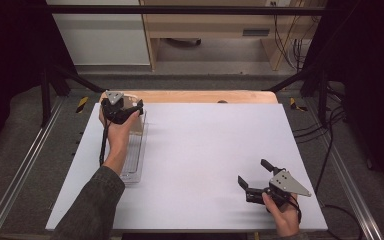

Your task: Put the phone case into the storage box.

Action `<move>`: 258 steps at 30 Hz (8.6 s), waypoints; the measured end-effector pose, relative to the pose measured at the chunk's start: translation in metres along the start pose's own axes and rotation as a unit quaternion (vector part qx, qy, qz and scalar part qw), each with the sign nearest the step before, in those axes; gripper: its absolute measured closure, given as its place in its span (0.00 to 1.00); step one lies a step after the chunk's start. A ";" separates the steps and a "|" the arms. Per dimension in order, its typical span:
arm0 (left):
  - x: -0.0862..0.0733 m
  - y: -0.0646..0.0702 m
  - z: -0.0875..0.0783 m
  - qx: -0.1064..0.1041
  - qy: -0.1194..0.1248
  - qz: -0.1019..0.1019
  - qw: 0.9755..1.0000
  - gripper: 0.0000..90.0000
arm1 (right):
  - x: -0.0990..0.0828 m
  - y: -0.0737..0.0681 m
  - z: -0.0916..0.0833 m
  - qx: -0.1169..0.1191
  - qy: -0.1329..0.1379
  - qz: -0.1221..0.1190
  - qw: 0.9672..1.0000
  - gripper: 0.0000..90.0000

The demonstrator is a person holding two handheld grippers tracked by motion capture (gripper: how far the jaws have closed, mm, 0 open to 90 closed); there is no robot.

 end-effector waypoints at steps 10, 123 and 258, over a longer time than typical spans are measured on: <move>0.002 0.001 -0.001 -0.011 0.012 -0.009 1.000 0.04 | 0.000 0.000 0.000 0.001 0.000 0.000 1.000 0.02; -0.002 0.004 -0.160 -0.200 0.053 0.013 0.978 0.02 | 0.002 -0.004 0.000 0.001 -0.002 -0.010 1.000 0.02; -0.109 -0.046 -0.209 -0.228 0.082 0.080 0.967 0.01 | -0.005 0.002 0.002 -0.019 -0.006 -0.043 0.999 0.02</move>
Point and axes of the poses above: each handheld gripper's, and its own axes: z roughly forward along the jaws, x roughly out of its top, y roughly to its right, the point moved 2 cm from there along z, roughly forward along the jaws, and after that the axes turned 14 degrees about -z, right-handed, at the moved point
